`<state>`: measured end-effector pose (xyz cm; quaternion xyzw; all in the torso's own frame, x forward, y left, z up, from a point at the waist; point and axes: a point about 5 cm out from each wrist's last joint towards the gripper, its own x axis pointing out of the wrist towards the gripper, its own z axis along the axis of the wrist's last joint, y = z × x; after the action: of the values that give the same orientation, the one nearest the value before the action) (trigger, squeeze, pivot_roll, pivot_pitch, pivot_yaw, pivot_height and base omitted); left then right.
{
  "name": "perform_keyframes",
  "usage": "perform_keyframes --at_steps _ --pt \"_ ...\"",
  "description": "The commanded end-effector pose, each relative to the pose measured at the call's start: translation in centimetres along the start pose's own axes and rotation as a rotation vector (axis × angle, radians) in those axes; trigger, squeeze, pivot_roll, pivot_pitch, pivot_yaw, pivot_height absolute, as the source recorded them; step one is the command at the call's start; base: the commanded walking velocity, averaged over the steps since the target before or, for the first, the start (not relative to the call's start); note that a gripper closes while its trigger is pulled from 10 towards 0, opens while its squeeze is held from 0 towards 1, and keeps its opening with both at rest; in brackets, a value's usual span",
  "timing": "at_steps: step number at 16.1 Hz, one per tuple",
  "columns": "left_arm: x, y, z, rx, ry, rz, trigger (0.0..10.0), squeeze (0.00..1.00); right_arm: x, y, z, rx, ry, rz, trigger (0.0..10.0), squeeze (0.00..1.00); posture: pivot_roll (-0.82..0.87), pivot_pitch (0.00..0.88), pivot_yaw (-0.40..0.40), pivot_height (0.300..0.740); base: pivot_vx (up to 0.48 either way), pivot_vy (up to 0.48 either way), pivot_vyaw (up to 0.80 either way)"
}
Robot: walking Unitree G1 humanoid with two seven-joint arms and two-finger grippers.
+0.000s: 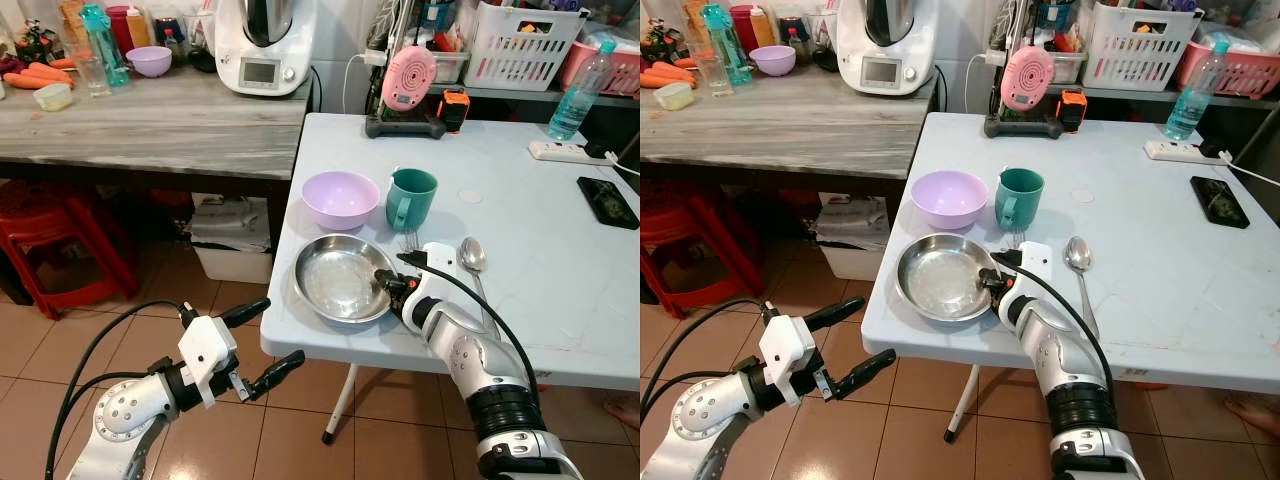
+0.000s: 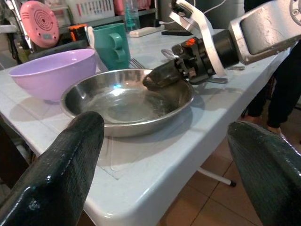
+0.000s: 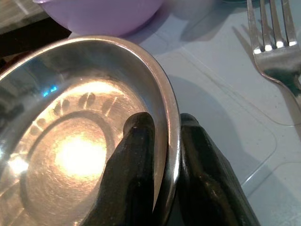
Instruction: Setting the table
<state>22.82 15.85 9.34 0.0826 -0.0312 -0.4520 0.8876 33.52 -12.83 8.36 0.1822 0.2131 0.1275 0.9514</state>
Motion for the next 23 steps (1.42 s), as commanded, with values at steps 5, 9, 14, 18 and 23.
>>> perform_keyframes --at_steps 5,9,14,18,23 --pt "0.2 -0.5 0.6 0.025 -0.012 -0.016 10.0 0.00 0.1 -0.4 -1.6 0.110 0.059 -0.036 0.0 0.00 0.04 0.000 -0.026 0.740 0.000 0.000 0.00" --pt "0.6 1.2 0.6 0.039 -0.023 0.061 10.0 0.00 -0.4 -0.5 -0.9 0.183 -0.012 -0.069 0.0 0.00 0.04 0.000 -0.029 0.740 0.000 0.000 0.00" --pt "-1.2 5.5 -1.6 -0.038 0.058 0.547 10.0 0.00 -2.7 0.8 0.3 0.089 -0.188 -0.024 1.6 0.00 0.03 0.000 -0.030 0.740 0.000 0.000 0.00" --pt "-1.6 6.0 -3.4 -0.148 0.065 0.722 10.0 0.00 -4.9 0.2 0.1 0.035 -0.276 -0.094 10.0 0.00 0.02 0.000 -0.032 0.740 0.000 0.000 0.00" --pt "-0.4 6.2 -3.6 -0.186 0.039 0.734 10.0 0.00 -5.4 -0.3 0.4 0.019 -0.302 -0.128 10.0 0.00 0.01 0.000 -0.032 0.740 0.000 0.161 -0.57"
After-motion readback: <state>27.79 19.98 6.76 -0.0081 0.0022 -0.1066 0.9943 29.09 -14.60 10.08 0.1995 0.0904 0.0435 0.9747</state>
